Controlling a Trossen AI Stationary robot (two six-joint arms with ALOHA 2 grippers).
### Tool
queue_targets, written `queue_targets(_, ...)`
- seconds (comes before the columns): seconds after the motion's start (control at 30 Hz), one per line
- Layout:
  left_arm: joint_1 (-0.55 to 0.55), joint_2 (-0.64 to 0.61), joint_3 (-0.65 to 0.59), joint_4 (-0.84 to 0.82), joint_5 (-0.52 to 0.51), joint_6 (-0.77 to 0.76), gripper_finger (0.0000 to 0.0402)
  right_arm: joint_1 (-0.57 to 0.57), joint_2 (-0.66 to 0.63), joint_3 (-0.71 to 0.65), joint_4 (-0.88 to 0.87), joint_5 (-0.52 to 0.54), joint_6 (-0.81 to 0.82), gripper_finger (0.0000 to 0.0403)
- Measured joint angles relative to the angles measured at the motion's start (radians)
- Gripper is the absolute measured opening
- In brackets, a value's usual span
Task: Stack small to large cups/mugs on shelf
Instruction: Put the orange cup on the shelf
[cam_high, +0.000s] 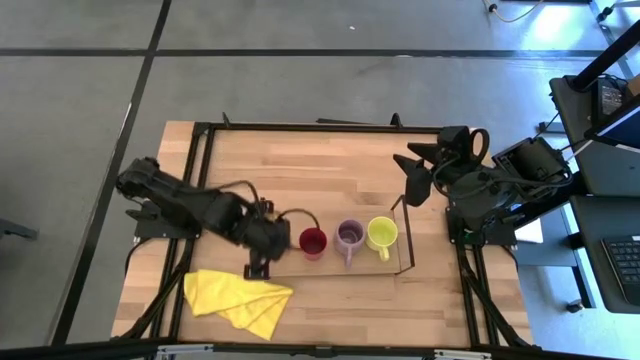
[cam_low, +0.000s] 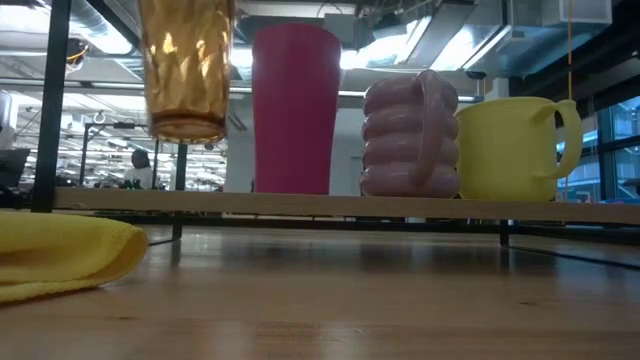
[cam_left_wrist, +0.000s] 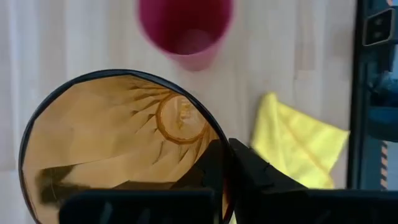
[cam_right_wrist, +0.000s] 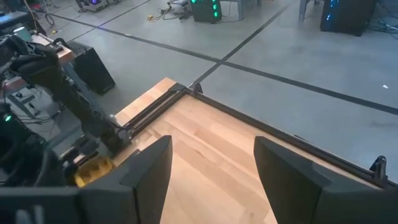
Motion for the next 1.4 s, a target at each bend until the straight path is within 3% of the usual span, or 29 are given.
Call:
queue_targets(0.33, -0.113, 0.117, 0.0, 0.053, 0.019, -0.056, 0.0007, 0.0, 0.0, 0.0, 0.0, -0.051, 0.012, 0.0228)
queue_targets(0.67, -0.081, 0.149, -0.001, 0.046, -0.047, 0.006, 0.0006, 0.032, 0.0, 0.0, 0.0, -0.052, 0.064, 0.0228)
queue_targets(1.27, -0.047, 0.15, -0.001, 0.034, 0.04, 0.034, 0.0008, 0.035, 0.0, 0.0, 0.0, -0.052, 0.078, 0.0228)
queue_targets(1.4, -0.052, 0.149, -0.001, 0.034, -0.003, 0.019, 0.0015, 0.035, 0.0, 0.0, 0.0, -0.052, 0.078, 0.0228)
